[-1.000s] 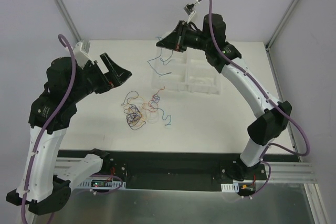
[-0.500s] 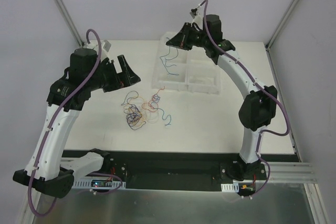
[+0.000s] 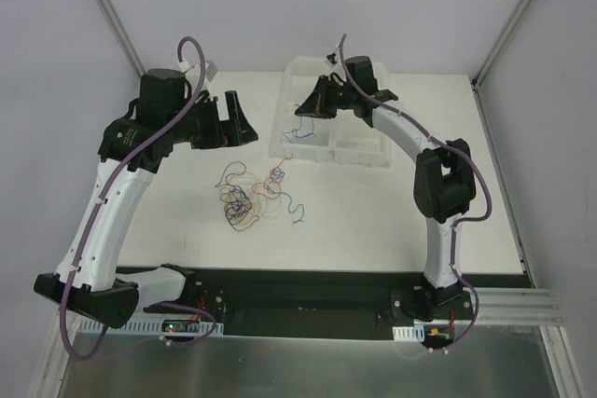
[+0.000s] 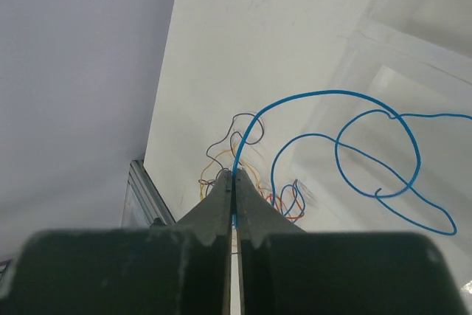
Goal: Untangle the cables
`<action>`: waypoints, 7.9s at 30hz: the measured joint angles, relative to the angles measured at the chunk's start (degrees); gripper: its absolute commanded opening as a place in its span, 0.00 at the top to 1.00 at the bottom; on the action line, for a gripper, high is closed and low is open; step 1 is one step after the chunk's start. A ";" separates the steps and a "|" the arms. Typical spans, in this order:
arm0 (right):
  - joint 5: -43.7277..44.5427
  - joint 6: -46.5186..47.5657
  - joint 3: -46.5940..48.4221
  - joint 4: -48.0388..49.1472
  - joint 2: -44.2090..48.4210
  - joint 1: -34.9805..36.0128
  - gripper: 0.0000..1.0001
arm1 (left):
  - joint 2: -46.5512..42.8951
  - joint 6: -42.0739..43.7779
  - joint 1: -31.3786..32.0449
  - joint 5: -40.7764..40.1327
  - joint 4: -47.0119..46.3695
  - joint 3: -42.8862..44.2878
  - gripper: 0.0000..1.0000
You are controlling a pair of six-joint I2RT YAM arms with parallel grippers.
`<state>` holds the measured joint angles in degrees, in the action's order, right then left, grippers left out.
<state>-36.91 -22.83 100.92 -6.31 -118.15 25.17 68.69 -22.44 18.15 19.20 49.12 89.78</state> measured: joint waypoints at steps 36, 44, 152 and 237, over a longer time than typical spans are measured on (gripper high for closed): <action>19.19 17.99 -7.76 -35.74 19.82 2.12 0.40 | 6.47 -1.20 1.14 7.06 -0.52 -16.83 0.41; 13.77 16.26 -36.09 -33.81 45.46 2.03 0.39 | 20.76 7.19 5.09 1.01 -7.32 -17.53 0.35; 5.66 23.34 -25.27 -36.59 49.81 -2.58 0.09 | 24.06 -25.70 13.66 28.83 -22.29 4.66 1.00; 15.04 14.47 15.23 -12.20 -4.42 0.11 0.98 | -0.33 -4.31 -0.63 5.57 -5.31 -9.84 0.30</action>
<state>-21.87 -8.36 116.16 -18.50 -122.56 25.28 68.36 -26.74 17.52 24.77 43.81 79.94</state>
